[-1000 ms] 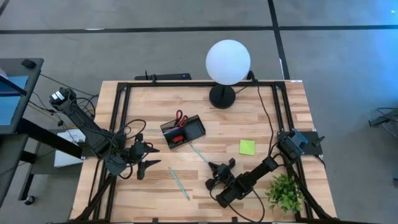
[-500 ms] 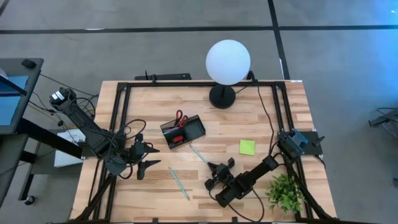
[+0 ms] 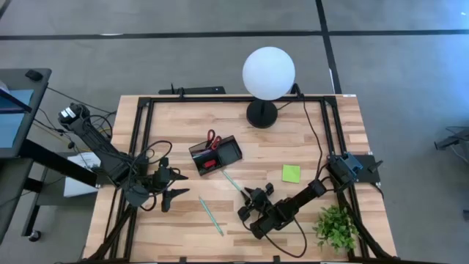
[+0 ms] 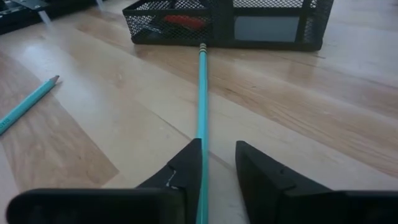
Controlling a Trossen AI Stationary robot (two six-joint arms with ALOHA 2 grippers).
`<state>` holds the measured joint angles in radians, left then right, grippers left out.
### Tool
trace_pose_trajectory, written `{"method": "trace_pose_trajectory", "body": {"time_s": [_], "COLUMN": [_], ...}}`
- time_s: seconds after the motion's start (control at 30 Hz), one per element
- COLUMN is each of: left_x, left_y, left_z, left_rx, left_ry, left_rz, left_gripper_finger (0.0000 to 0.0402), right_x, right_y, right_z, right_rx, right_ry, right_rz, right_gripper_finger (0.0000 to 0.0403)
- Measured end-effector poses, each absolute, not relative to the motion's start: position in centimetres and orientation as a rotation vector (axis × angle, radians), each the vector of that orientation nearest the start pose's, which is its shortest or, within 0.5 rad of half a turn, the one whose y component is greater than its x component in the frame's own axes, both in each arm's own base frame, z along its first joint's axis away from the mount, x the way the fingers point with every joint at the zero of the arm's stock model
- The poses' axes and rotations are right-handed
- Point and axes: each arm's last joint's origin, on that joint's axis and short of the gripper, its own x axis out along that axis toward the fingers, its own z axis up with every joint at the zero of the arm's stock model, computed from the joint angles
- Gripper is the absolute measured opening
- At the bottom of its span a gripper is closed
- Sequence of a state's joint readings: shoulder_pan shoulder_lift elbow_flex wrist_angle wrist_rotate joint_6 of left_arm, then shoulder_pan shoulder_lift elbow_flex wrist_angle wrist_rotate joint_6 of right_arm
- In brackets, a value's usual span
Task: Pick and place office supplies into organizer
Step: Put the right blue pencil into the black desk organizer
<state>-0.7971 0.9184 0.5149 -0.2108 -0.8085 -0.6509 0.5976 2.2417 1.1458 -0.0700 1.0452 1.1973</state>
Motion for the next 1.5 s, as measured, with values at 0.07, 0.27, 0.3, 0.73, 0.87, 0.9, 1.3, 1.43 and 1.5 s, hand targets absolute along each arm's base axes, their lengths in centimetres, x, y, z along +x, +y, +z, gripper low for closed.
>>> {"method": "trace_pose_trajectory", "body": {"time_s": [0.07,0.27,0.3,0.73,0.87,0.9,1.3,1.43,1.5], "left_x": [14.1,14.1,14.1,14.1,14.1,14.1,14.1,14.1,14.1], "left_y": [-11.4,-11.4,-11.4,-11.4,-11.4,-11.4,-11.4,-11.4,-11.4], "left_z": [22.2,22.2,22.2,22.2,22.2,22.2,22.2,22.2,22.2], "left_rx": [-0.199,-0.198,-0.198,-0.197,-0.206,-0.206,-0.215,-0.215,-0.215], "left_ry": [0.398,0.398,0.398,0.395,0.395,0.396,0.393,0.395,0.395], "left_rz": [0.146,0.146,0.146,0.151,0.151,0.151,0.156,0.152,0.153], "left_gripper_finger": [0.0199,0.0199,0.0199,0.0199,0.0199,0.0199,0.0199,0.0199,0.0199], "right_x": [33.0,32.5,32.4,31.7,31.7,31.7,32.9,32.9,32.6], "right_y": [19.4,19.6,19.8,20.9,21.3,21.5,20.7,20.5,20.4], "right_z": [4.4,4.3,4.3,4.6,5.1,5.2,4.9,4.9,4.1], "right_rx": [0.26,0.28,0.265,0.242,0.229,0.217,0.275,0.268,0.271], "right_ry": [0.425,0.333,0.325,0.246,0.224,0.219,0.393,0.416,0.424], "right_rz": [-0.755,-0.796,-0.797,-0.795,-0.788,-0.786,-0.737,-0.742,-0.76], "right_gripper_finger": [0.0098,0.0102,0.0102,0.0101,0.0101,0.0101,0.0101,0.0101,0.0101]}}
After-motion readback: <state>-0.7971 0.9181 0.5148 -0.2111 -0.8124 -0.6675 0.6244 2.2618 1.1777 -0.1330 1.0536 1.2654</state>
